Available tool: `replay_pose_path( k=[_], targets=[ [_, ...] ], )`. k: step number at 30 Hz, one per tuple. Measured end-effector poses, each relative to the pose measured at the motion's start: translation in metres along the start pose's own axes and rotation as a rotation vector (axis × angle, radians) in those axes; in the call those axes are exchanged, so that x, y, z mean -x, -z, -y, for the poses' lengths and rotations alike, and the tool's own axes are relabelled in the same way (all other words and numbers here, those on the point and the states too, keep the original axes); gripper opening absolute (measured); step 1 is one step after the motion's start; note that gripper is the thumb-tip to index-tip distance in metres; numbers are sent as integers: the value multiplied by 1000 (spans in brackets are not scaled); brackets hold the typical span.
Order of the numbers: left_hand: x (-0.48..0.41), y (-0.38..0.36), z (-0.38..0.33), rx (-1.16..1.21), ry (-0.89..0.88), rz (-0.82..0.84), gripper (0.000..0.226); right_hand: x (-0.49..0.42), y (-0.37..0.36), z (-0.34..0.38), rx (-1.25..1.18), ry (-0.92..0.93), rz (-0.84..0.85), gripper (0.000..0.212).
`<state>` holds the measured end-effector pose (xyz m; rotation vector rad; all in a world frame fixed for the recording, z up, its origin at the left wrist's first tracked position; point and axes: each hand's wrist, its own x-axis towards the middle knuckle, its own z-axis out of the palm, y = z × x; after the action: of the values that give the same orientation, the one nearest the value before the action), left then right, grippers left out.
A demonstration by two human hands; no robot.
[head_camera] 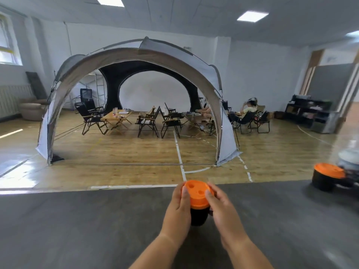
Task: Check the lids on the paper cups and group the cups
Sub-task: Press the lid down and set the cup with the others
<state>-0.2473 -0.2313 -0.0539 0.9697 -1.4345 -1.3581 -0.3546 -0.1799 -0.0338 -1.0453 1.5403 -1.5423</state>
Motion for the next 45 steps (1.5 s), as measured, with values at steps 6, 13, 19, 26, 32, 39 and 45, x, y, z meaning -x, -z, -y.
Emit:
replay_pose_path(
  k=[6,13,19,26,32,39,45],
  targets=[
    [-2,-22,18,-19,-105,-89,37,-6,25,-16,114,-40,99,49],
    [-6,-17,22,-5,-115,-79,39,-12,22,-13,80,-61,82,31],
    [-6,-17,25,-91,-140,-96,39,-54,22,2,-24,-199,-11,18],
    [-4,-19,22,-58,-141,-70,31,-72,11,7,40,-314,158,19],
    [-7,-20,26,-73,-126,-71,36,-58,15,1,-18,-313,115,23],
    [-10,-20,30,-85,-132,-76,38,-45,8,-6,65,-190,2,32],
    [-9,-21,28,-111,-135,-69,40,-36,7,-13,132,-85,-58,29]
  ],
)
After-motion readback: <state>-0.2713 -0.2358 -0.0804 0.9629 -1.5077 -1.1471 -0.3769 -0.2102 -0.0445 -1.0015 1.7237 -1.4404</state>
